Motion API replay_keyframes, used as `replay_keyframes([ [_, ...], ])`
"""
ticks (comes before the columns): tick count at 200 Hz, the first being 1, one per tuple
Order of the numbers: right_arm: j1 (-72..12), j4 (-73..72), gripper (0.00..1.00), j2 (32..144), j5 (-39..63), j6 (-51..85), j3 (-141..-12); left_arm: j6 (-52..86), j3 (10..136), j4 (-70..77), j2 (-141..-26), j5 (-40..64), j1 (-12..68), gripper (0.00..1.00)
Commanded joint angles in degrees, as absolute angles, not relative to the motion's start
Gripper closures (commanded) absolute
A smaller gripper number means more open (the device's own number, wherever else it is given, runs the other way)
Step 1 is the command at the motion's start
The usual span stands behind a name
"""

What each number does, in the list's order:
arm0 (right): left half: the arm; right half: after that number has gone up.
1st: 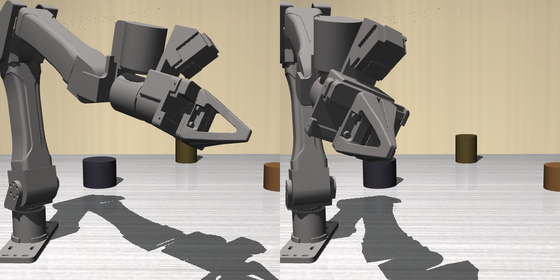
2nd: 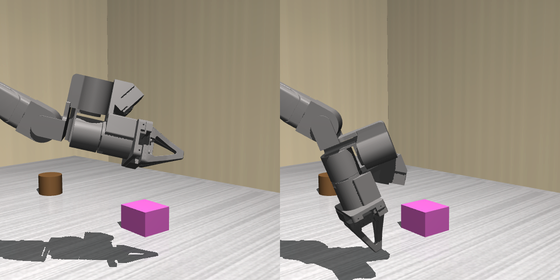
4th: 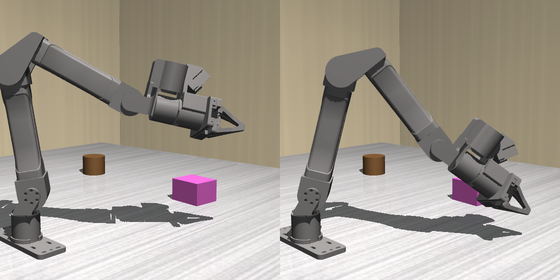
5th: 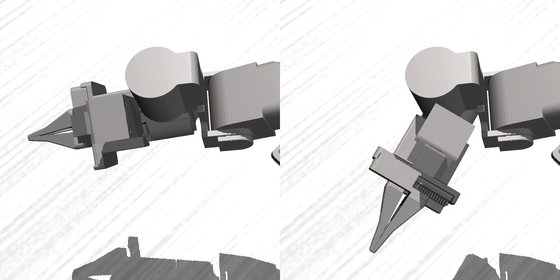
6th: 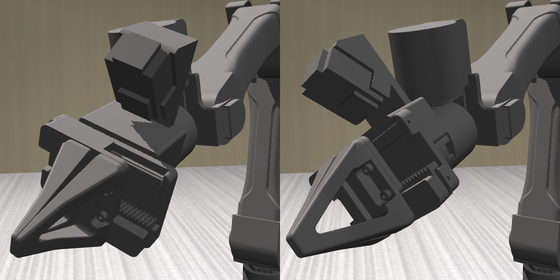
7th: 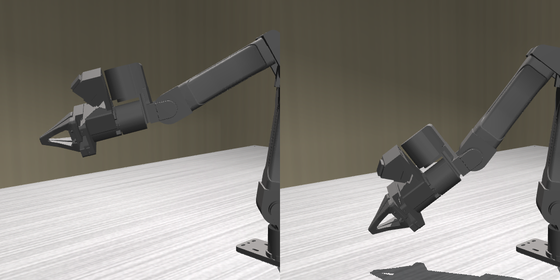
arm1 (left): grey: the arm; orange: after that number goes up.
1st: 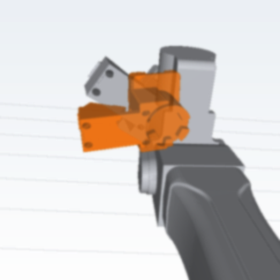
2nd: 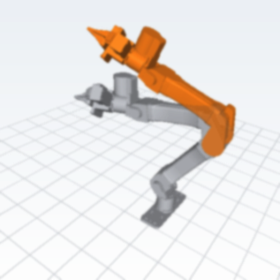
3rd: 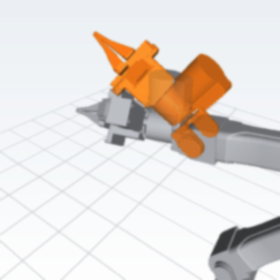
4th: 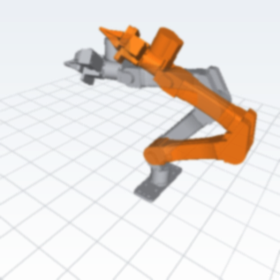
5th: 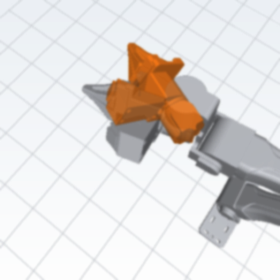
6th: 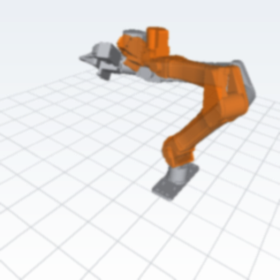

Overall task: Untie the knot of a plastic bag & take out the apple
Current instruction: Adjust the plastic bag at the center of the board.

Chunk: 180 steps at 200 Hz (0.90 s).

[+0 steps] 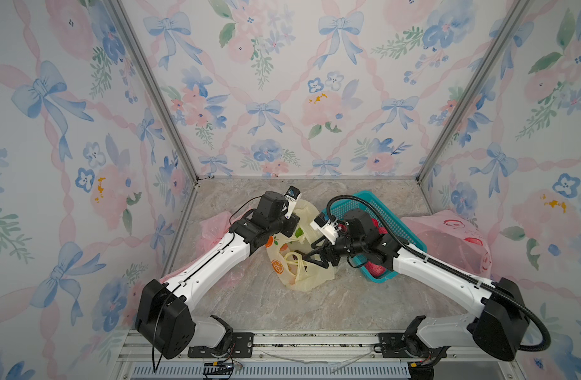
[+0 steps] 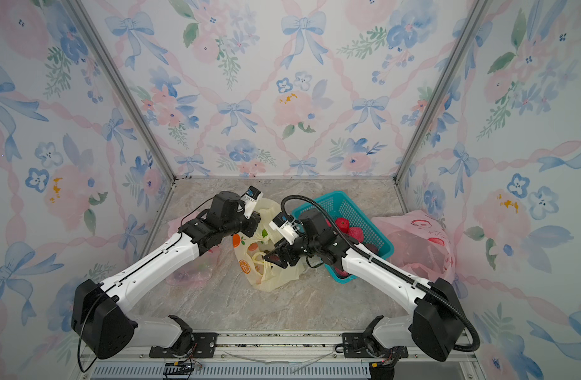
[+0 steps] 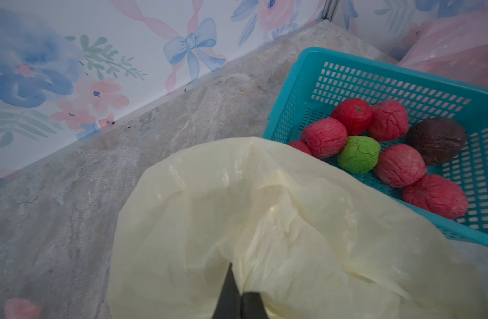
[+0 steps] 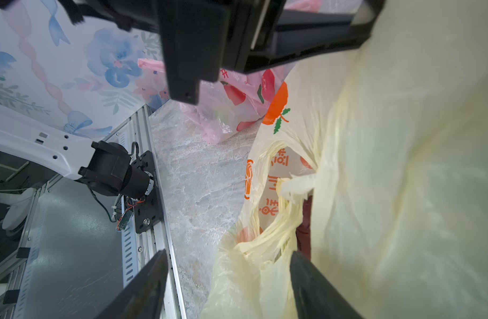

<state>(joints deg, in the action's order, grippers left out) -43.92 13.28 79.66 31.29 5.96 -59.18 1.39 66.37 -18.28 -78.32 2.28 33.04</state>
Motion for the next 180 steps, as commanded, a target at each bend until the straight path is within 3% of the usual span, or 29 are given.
replay_keyframes([
  [1,-46.18,12.0,0.31,83.1,27.64,7.31,-62.51,4.5,69.75,-22.5,-77.87,8.48,34.03,1.0],
  [77,-46.07,23.83,0.3,89.69,9.24,6.18,-68.65,10.38,68.36,-30.06,-78.93,0.08,34.29,1.0],
  [140,-44.31,26.17,0.3,97.79,-1.83,5.27,-72.82,17.85,63.1,-31.95,-74.21,-0.98,32.98,1.0],
  [180,-44.93,24.1,0.3,99.4,2.76,2.67,-73.96,18.8,60.95,-31.9,-73.2,-3.07,31.85,1.0],
])
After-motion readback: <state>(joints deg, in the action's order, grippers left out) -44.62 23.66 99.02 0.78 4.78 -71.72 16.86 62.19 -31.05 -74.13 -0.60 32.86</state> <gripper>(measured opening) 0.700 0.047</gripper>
